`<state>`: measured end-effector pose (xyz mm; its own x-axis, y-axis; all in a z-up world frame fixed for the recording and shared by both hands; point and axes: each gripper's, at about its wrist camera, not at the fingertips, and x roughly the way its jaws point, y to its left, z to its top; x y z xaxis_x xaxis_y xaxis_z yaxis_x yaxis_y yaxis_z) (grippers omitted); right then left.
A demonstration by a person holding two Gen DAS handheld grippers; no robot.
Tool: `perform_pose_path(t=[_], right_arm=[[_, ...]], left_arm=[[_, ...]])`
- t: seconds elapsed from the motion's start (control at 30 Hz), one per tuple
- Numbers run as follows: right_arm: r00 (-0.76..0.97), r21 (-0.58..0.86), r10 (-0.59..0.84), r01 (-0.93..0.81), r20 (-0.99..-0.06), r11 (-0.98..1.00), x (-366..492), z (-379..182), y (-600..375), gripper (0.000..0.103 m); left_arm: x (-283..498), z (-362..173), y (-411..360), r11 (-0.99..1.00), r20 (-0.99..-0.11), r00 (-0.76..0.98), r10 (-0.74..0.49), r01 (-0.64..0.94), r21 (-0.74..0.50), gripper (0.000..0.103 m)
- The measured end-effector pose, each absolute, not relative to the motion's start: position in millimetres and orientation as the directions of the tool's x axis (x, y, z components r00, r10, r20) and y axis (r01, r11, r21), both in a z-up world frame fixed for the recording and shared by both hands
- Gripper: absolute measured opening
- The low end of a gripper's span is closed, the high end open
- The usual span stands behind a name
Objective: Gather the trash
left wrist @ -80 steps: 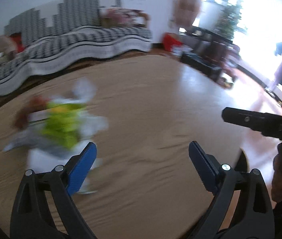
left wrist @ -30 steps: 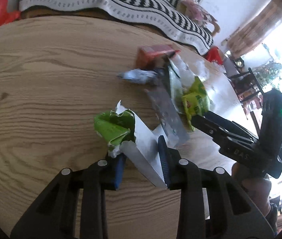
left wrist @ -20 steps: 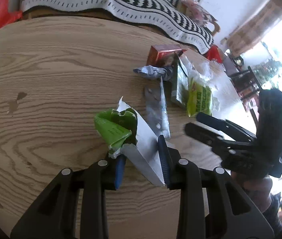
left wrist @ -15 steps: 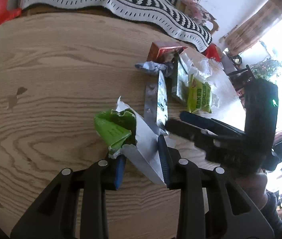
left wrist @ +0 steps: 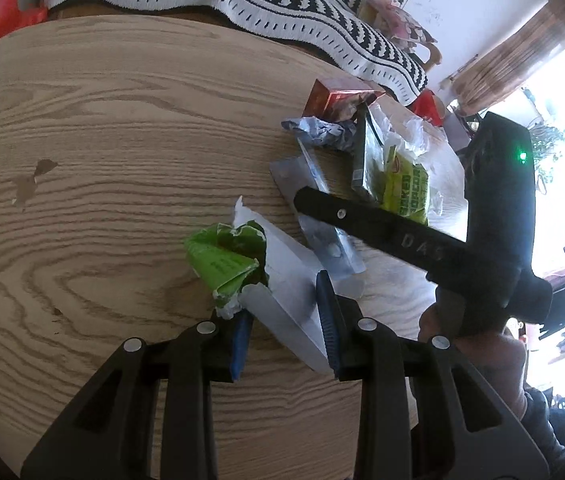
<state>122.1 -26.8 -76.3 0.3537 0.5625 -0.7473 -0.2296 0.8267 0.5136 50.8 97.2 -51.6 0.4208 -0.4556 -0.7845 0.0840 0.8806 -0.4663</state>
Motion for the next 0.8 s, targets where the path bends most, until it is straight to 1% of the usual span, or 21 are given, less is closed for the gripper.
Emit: perform_pose_path(t=[0.17,0.4,0.63,0.8], right_arm=[[0.413,0.470,0.530,-0.244,-0.741,0.848,111.4,-57.6,-37.3,0.030],[0.532,0.362,0.451,-0.269,-0.717,0.893,81.6,-18.0,-75.8,0.030],[0.596,0.301,0.345,-0.176,-0.725,0.937,54.0,-1.6,-154.1,0.030],[0.618,0.273,0.262,-0.079,-0.742,0.959,29.8,0.8,-218.6,0.030]], left_arm=[[51.8,-42.5,86.2,0.879,-0.775,0.434,-0.460,0.097,-0.467,0.027],[51.4,-20.1,62.9,0.900,-0.765,0.483,-0.426,0.145,-0.410,0.019],[50.7,7.2,0.5,0.928,-0.751,0.546,-0.370,0.250,-0.276,0.018],[48.3,15.8,-47.1,0.915,-0.739,0.549,-0.390,0.324,-0.242,0.018]])
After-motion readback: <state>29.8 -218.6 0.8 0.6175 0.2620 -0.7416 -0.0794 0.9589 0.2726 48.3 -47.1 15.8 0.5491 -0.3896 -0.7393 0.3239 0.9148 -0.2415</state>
